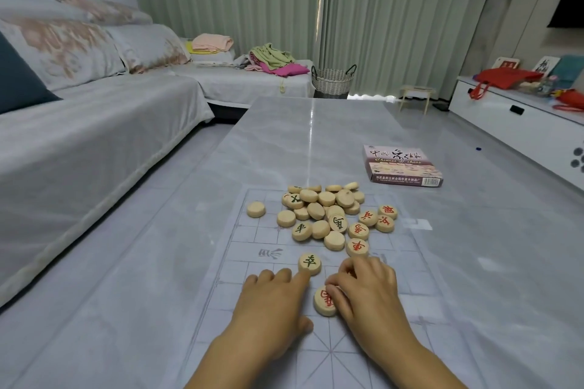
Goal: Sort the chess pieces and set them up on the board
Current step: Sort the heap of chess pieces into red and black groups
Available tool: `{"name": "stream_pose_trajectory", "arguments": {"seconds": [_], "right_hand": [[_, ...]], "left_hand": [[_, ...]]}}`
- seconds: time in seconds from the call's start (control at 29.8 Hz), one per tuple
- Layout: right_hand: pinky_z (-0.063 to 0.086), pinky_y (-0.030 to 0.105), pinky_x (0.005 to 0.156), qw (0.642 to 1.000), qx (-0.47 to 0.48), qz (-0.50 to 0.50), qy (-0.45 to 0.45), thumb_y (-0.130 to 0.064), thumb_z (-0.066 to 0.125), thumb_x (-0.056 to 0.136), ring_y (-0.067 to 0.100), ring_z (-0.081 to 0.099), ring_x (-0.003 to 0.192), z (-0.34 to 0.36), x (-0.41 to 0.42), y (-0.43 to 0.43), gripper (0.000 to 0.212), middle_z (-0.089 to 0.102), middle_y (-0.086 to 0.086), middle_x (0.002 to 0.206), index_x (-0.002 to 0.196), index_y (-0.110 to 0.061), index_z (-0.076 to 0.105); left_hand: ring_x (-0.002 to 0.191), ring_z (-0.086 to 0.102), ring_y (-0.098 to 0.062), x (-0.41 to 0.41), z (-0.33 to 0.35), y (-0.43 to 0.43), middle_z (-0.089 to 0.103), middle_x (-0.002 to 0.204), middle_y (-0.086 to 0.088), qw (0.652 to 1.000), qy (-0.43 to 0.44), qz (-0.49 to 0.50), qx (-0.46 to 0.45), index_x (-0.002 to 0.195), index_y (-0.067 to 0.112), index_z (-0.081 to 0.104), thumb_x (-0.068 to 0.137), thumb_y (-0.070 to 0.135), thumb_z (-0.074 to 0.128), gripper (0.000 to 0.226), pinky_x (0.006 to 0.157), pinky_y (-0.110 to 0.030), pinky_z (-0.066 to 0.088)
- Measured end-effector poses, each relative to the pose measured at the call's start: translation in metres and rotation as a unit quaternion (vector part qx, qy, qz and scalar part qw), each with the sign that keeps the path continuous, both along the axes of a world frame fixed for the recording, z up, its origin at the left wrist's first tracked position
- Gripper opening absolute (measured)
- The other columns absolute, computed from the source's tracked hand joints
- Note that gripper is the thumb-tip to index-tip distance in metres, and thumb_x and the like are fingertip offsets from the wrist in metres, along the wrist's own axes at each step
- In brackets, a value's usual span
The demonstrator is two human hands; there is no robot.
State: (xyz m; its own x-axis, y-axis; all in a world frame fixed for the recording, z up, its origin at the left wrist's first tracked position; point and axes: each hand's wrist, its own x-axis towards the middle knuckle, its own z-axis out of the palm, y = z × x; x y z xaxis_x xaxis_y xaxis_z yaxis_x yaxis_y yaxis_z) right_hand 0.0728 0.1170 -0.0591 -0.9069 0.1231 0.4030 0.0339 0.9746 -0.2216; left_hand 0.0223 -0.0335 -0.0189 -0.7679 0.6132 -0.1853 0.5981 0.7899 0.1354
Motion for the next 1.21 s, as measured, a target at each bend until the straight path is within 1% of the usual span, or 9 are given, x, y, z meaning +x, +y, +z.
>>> {"name": "stream_pose_trajectory", "arguments": {"seconds": [0.13, 0.2, 0.27, 0.4, 0.54, 0.7, 0.87, 1.04, 1.21], "right_hand": [[0.030, 0.027, 0.079, 0.999, -0.012, -0.032, 0.026, -0.041, 0.036, 0.084, 0.015, 0.052, 0.094, 0.014, -0.010, 0.007, 0.034, 0.059, -0.007, 0.096, 0.095, -0.030, 0.067], [0.028, 0.031, 0.086, 0.998, -0.050, -0.037, -0.004, -0.040, 0.036, 0.090, 0.020, 0.047, 0.110, 0.026, -0.029, 0.021, 0.037, 0.056, -0.003, 0.112, 0.113, -0.026, 0.061], [0.025, 0.033, 0.096, 0.997, -0.026, -0.048, -0.052, -0.038, 0.042, 0.093, 0.020, 0.039, 0.118, 0.031, -0.049, 0.030, 0.033, 0.050, -0.002, 0.122, 0.121, -0.024, 0.055], [0.026, 0.036, 0.099, 0.993, 0.021, -0.063, -0.102, -0.040, 0.048, 0.090, 0.022, 0.041, 0.116, 0.023, -0.071, 0.024, 0.036, 0.050, 0.001, 0.123, 0.121, -0.021, 0.052], [0.028, 0.035, 0.097, 0.996, 0.004, -0.056, -0.073, -0.036, 0.047, 0.091, 0.022, 0.045, 0.114, 0.020, -0.067, 0.026, 0.032, 0.053, 0.001, 0.119, 0.119, -0.021, 0.053], [0.045, 0.029, 0.082, 0.984, -0.179, -0.014, 0.019, -0.020, 0.052, 0.091, 0.013, 0.057, 0.093, 0.038, -0.033, 0.035, 0.018, 0.066, -0.006, 0.099, 0.104, -0.019, 0.064], [0.040, 0.015, 0.065, 0.962, -0.265, -0.059, 0.013, -0.019, 0.054, 0.091, 0.002, 0.056, 0.082, 0.027, 0.014, 0.051, 0.010, 0.063, -0.015, 0.086, 0.091, -0.027, 0.060], [0.039, 0.025, 0.068, 0.960, -0.240, -0.142, -0.018, -0.019, 0.046, 0.094, 0.014, 0.055, 0.085, 0.008, 0.027, 0.067, 0.011, 0.060, -0.006, 0.090, 0.088, -0.026, 0.053], [0.039, 0.022, 0.075, 0.981, -0.176, -0.065, -0.040, -0.025, 0.047, 0.094, 0.009, 0.050, 0.089, -0.003, 0.026, 0.051, 0.012, 0.050, -0.011, 0.092, 0.087, -0.028, 0.056]], "left_hand": [[0.129, 0.034, -0.025, 0.000, 0.001, 0.001, 0.036, 0.143, 0.001, 1.000, 0.003, -0.001, 0.000, 0.144, 0.030, 0.017, 0.086, 0.044, 0.052, 0.069, 0.108, -0.037, 0.026], [0.130, 0.032, -0.025, -0.001, 0.001, 0.001, 0.035, 0.145, 0.001, 1.000, 0.002, -0.001, -0.005, 0.144, 0.028, 0.019, 0.086, 0.045, 0.052, 0.069, 0.109, -0.038, 0.025], [0.131, 0.032, -0.024, -0.001, 0.001, 0.001, 0.034, 0.146, 0.001, 1.000, -0.002, -0.001, -0.001, 0.143, 0.028, 0.019, 0.085, 0.047, 0.052, 0.069, 0.110, -0.038, 0.024], [0.138, 0.023, -0.022, -0.001, 0.000, 0.001, 0.021, 0.153, 0.002, 0.999, -0.003, 0.006, 0.043, 0.144, 0.027, 0.015, 0.085, 0.051, 0.051, 0.073, 0.114, -0.038, 0.019], [0.140, 0.016, -0.017, 0.000, -0.003, 0.008, 0.015, 0.154, 0.005, 0.995, 0.012, -0.019, 0.097, 0.142, 0.029, 0.021, 0.085, 0.048, 0.052, 0.068, 0.114, -0.036, 0.014], [0.136, 0.020, -0.016, 0.002, -0.008, 0.015, 0.022, 0.149, 0.004, 0.991, 0.028, -0.030, 0.129, 0.128, 0.027, 0.044, 0.088, 0.041, 0.051, 0.044, 0.109, -0.032, 0.016], [0.130, 0.028, -0.017, 0.002, -0.010, 0.015, 0.031, 0.142, 0.005, 0.990, 0.037, -0.018, 0.132, 0.129, 0.031, 0.044, 0.093, 0.038, 0.044, 0.037, 0.105, -0.030, 0.023], [0.122, 0.035, -0.018, 0.004, -0.011, 0.013, 0.037, 0.133, 0.004, 0.989, 0.053, -0.001, 0.137, 0.133, 0.031, 0.039, 0.094, 0.033, 0.042, 0.039, 0.100, -0.029, 0.031], [0.120, 0.038, -0.018, 0.005, -0.008, 0.013, 0.042, 0.132, 0.005, 0.992, 0.042, -0.010, 0.119, 0.135, 0.029, 0.035, 0.092, 0.032, 0.047, 0.045, 0.100, -0.030, 0.031]]}}
